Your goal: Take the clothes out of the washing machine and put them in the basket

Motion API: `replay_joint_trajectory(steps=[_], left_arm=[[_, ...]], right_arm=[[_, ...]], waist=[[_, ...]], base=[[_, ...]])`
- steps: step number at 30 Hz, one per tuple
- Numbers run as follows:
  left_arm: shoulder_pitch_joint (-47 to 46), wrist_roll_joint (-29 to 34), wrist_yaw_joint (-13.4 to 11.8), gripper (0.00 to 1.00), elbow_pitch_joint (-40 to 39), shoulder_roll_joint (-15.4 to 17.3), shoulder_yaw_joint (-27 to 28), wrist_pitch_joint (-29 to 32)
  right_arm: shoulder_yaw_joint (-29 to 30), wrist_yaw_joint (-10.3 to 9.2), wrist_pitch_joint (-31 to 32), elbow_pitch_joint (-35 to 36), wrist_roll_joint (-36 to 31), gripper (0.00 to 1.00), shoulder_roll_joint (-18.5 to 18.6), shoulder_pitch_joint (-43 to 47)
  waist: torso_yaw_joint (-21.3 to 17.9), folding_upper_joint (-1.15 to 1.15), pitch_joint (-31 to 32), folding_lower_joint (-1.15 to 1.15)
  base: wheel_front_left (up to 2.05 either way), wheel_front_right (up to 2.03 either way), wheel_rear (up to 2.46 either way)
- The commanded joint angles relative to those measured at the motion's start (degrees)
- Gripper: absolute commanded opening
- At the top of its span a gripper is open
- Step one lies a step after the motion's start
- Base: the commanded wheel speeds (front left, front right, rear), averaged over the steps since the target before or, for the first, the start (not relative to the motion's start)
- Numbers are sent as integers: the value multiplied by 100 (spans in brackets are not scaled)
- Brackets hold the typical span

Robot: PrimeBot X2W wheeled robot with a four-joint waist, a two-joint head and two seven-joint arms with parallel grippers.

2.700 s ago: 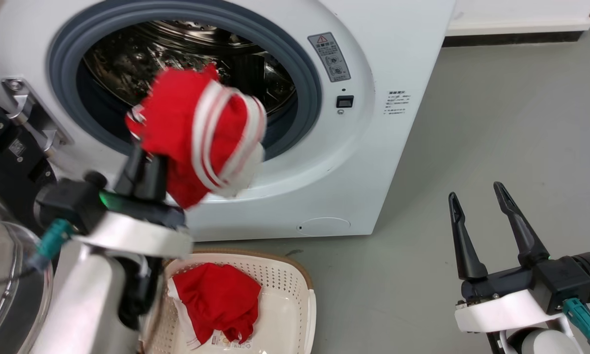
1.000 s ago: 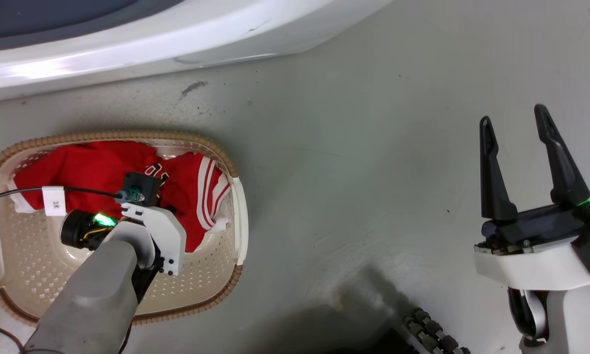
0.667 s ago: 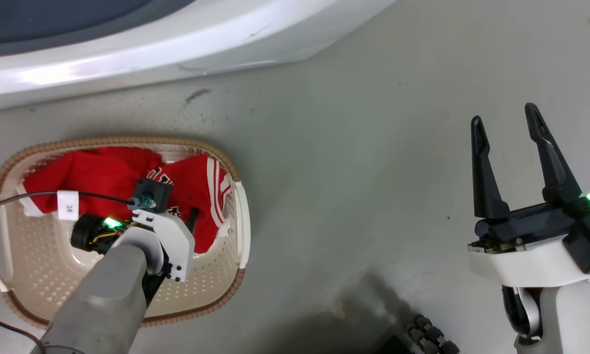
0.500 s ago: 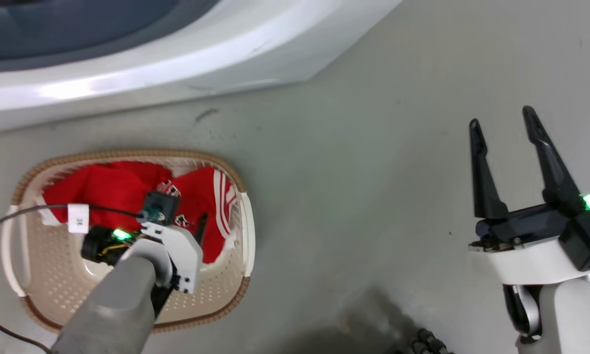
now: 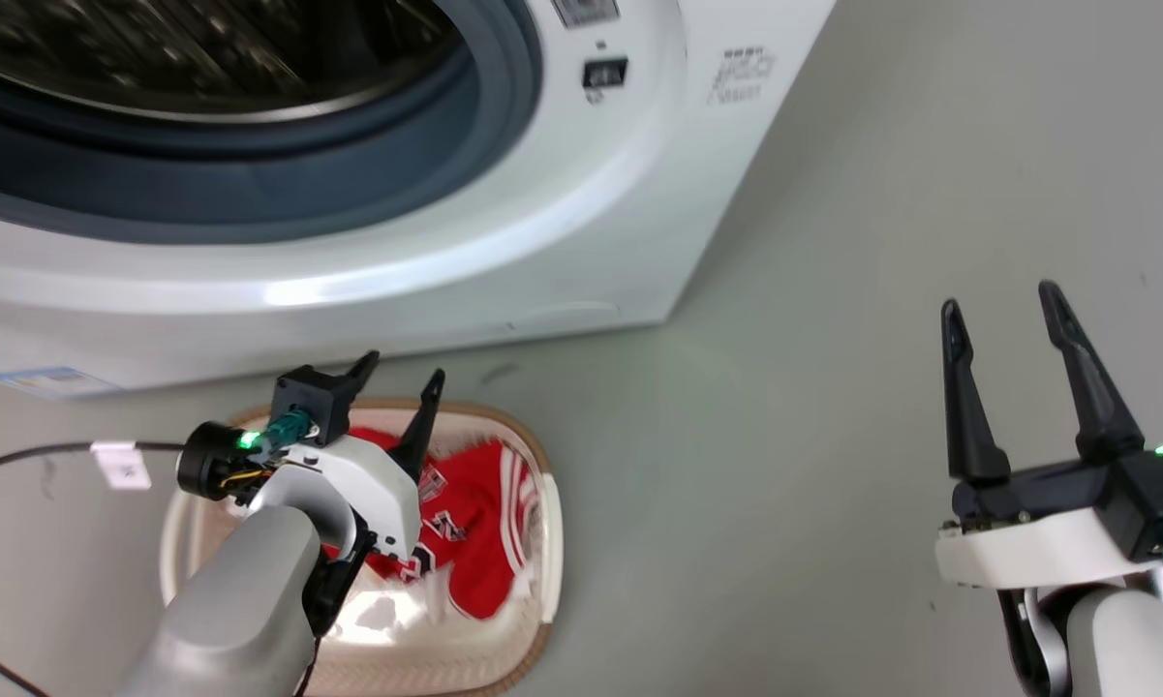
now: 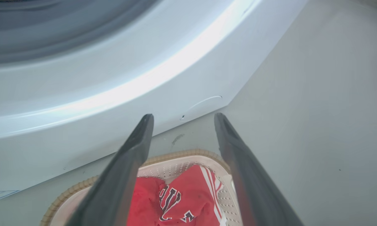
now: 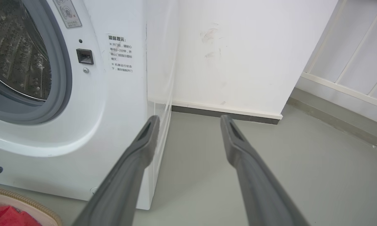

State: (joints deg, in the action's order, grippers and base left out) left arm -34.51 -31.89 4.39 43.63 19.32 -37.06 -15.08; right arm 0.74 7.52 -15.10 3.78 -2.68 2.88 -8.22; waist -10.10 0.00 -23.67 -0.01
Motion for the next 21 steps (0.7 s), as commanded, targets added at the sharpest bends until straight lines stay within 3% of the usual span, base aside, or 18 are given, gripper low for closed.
replay_joint_trajectory(steps=[1, 6, 9, 21], left_arm=[[194, 96, -78, 100, -299, 4, 163, -12], [939, 457, -357, 100, -1551, 5, 1053, -11], [1395, 568, -403, 100, -2069, -104, 1523, -13], [2868, 1408, -629, 100, -3434, -593, 2895, -12]], right_arm=[[20, -6, -9, -17, -40, 100, 0, 112], [80, -6, -9, -66, -132, 100, 0, 326], [80, -6, -9, -97, -154, 100, -1, 449], [20, -6, -9, -150, 1, 100, -1, 837]], waist=[[338, 0, 574, 1], [653, 0, 1137, 1], [802, 0, 1417, 1], [1098, 0, 2109, 1]], base=[[0, 0, 0], [0, 0, 0], [0, 0, 0], [0, 0, 0]])
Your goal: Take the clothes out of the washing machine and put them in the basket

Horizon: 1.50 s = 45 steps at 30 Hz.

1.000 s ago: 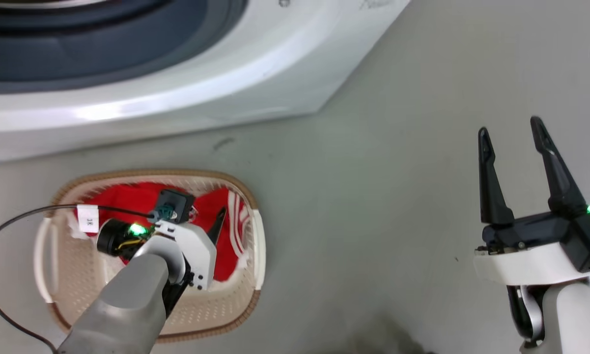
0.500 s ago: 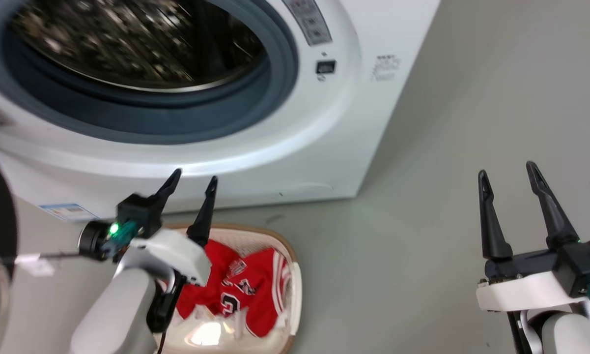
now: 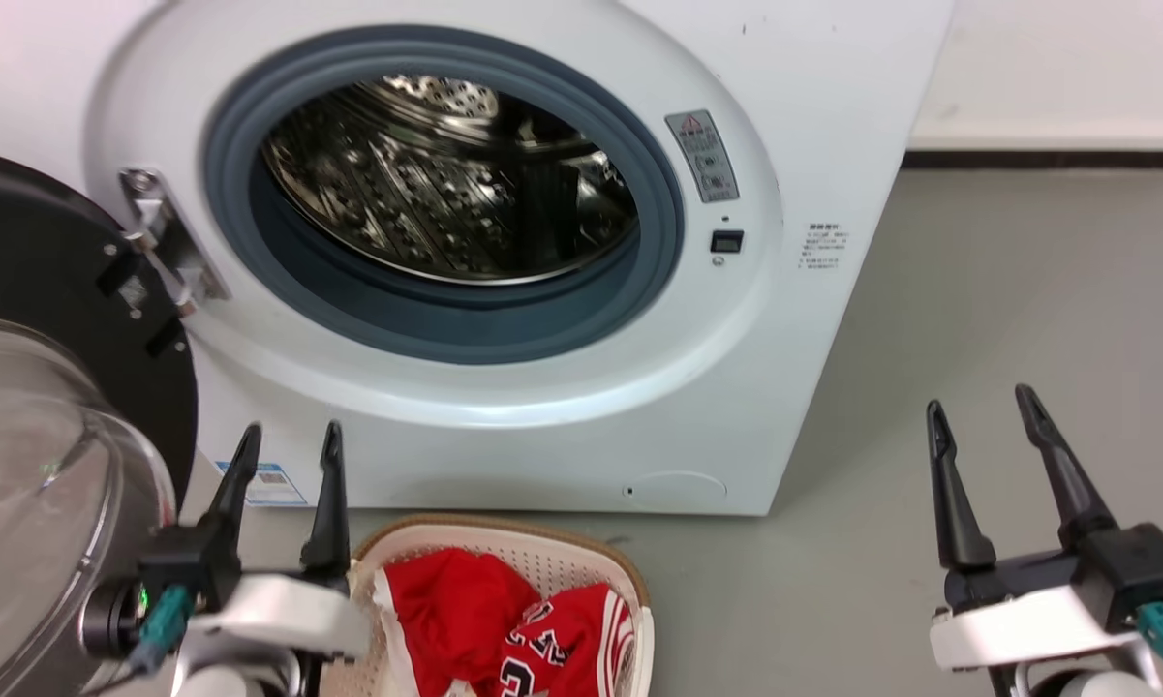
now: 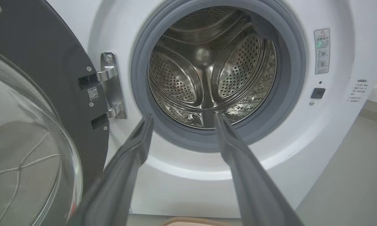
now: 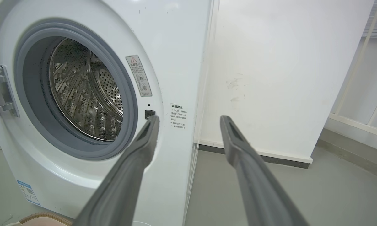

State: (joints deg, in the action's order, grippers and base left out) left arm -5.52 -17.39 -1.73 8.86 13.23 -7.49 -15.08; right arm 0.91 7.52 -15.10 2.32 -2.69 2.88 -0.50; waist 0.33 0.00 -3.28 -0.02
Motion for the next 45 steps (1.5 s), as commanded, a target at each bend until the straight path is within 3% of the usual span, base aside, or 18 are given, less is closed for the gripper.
replay_joint_trajectory(steps=[1, 14, 24, 45], left_arm=[[87, 42, -25, 100, -47, -44, 23, -13], [1232, 1126, -175, 100, -963, -754, 585, -13], [1453, 1609, -102, 100, -868, -820, 586, -13], [1360, 1693, -118, 100, -819, -884, 663, -13]], right_arm=[[-9, -6, -9, -6, 18, 100, -1, 112], [-36, -6, -9, 9, 141, 100, -1, 666], [-119, -6, -9, -120, 155, 100, -1, 682], [-86, -6, -9, -138, 112, 100, -1, 639]], waist=[[56, 0, 108, 2], [34, 0, 462, 2], [-22, 0, 546, 2], [-57, 0, 457, 2]], base=[[0, 0, 0], [0, 0, 0], [0, 0, 0], [0, 0, 0]])
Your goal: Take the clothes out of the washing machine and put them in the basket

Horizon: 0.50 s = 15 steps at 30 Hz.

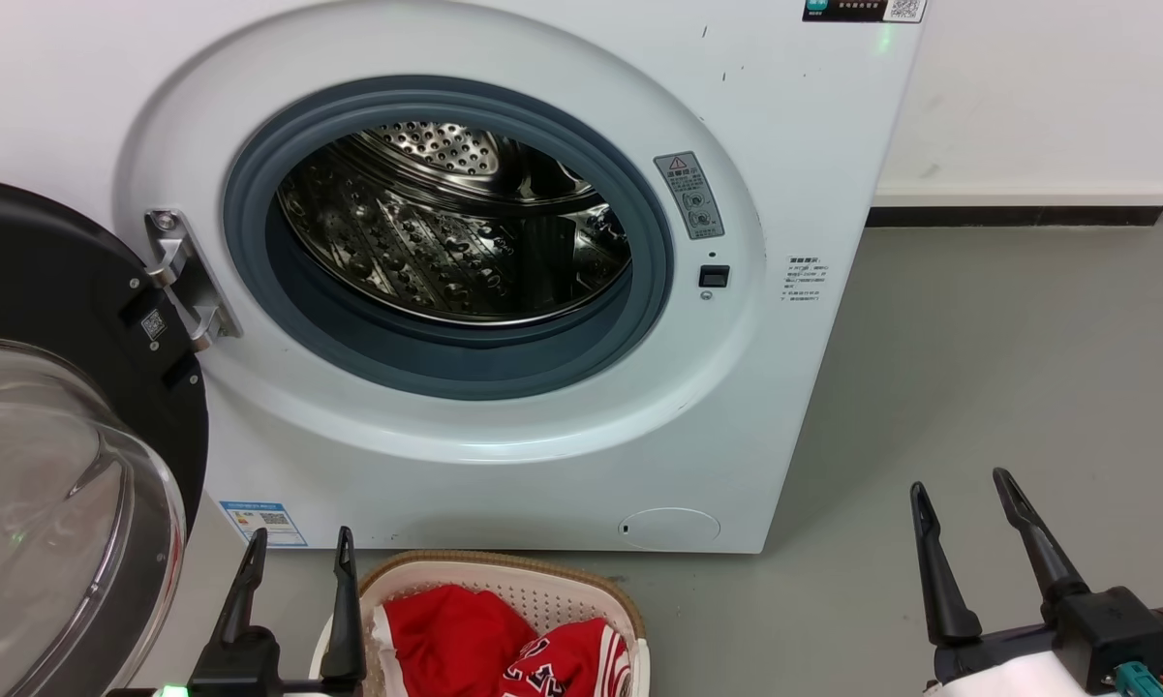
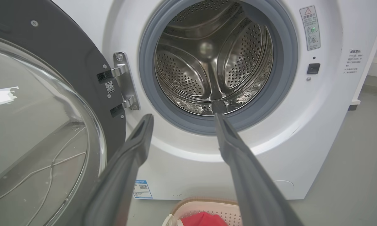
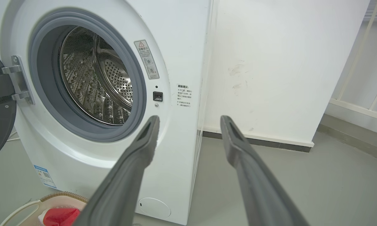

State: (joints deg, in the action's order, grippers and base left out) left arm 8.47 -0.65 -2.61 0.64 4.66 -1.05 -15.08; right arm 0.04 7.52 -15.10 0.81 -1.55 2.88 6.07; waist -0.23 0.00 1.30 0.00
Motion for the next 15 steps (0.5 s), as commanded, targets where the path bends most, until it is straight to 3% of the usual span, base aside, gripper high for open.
replay_joint_trajectory(steps=[1, 4, 5, 8, 15], left_arm=[[-37, 28, -43, 100, 1, -27, 22, -13], [-63, 29, -46, 100, -27, -17, 7, -13], [-3, 43, -24, 0, 2, -1, -12, 1], [11, -57, -8, 0, 141, -5, -10, 34], [-149, -966, 92, 0, 269, -22, 76, 257]], right_arm=[[-3, -6, -9, 17, -8, 100, -1, -22], [-4, -6, -9, 26, -23, 100, -1, -34], [-7, 0, 1, -8, -2, 0, -1, -5], [-38, 1, 4, -96, 99, 0, -2, 47], [-31, 1, 163, -211, 1105, 0, 60, -75]], waist=[[-5, 0, -7, 0], [-11, 0, -31, 0], [-11, 0, -32, 0], [-11, 0, -34, 1], [-8, 0, -40, 1]], base=[[0, 0, 0], [0, 0, 0], [0, 0, 0], [0, 0, 0], [0, 0, 0]])
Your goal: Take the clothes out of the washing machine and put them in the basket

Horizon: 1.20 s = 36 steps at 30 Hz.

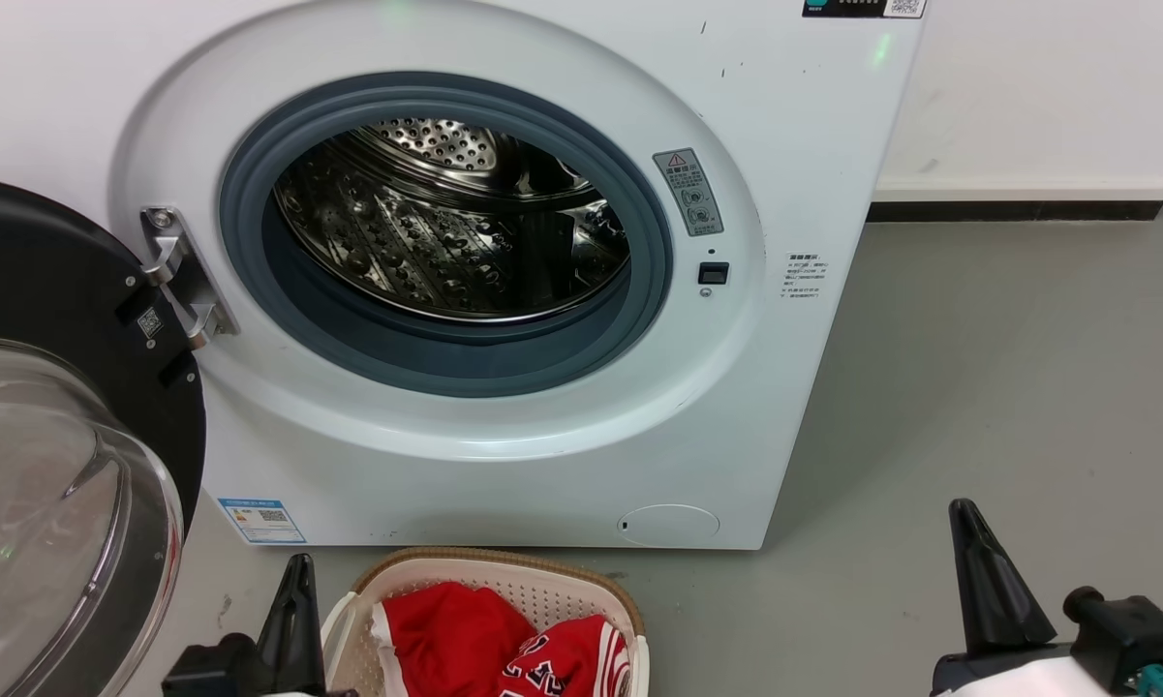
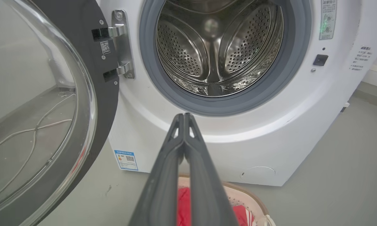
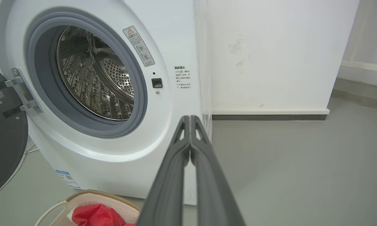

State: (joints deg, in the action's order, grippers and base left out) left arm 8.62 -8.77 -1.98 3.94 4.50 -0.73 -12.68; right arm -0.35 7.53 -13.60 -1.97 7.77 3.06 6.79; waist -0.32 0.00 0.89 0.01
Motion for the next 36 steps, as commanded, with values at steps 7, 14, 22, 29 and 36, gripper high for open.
replay_joint_trajectory(steps=[7, 14, 22, 29, 36], left_arm=[[-294, -972, 121, 0, 34, -21, 108, 203], [-418, -1723, 207, 0, 126, -35, 169, 374], [-549, -2506, 296, 0, 227, -47, 235, 555], [-658, -3139, 365, 0, 310, -59, 287, 702], [-747, -3646, 423, 0, 379, -68, 333, 822]], right_arm=[[5, -1, 158, -80, 1062, 0, 93, -291], [13, -1, 298, -195, 1866, 0, 129, -404], [31, -2, 451, -307, 2693, 0, 159, -511], [53, -2, 578, -401, 3359, 0, 178, -597], [75, -2, 688, -472, 3890, 0, 189, -675]], waist=[[2, 0, -7, 0], [3, 0, -13, 0], [6, 0, -20, 0], [8, 0, -27, 0], [9, 0, -32, 0]], base=[[0, 0, 0], [0, 0, 0], [0, 0, 0], [0, 0, 0], [0, 0, 0]])
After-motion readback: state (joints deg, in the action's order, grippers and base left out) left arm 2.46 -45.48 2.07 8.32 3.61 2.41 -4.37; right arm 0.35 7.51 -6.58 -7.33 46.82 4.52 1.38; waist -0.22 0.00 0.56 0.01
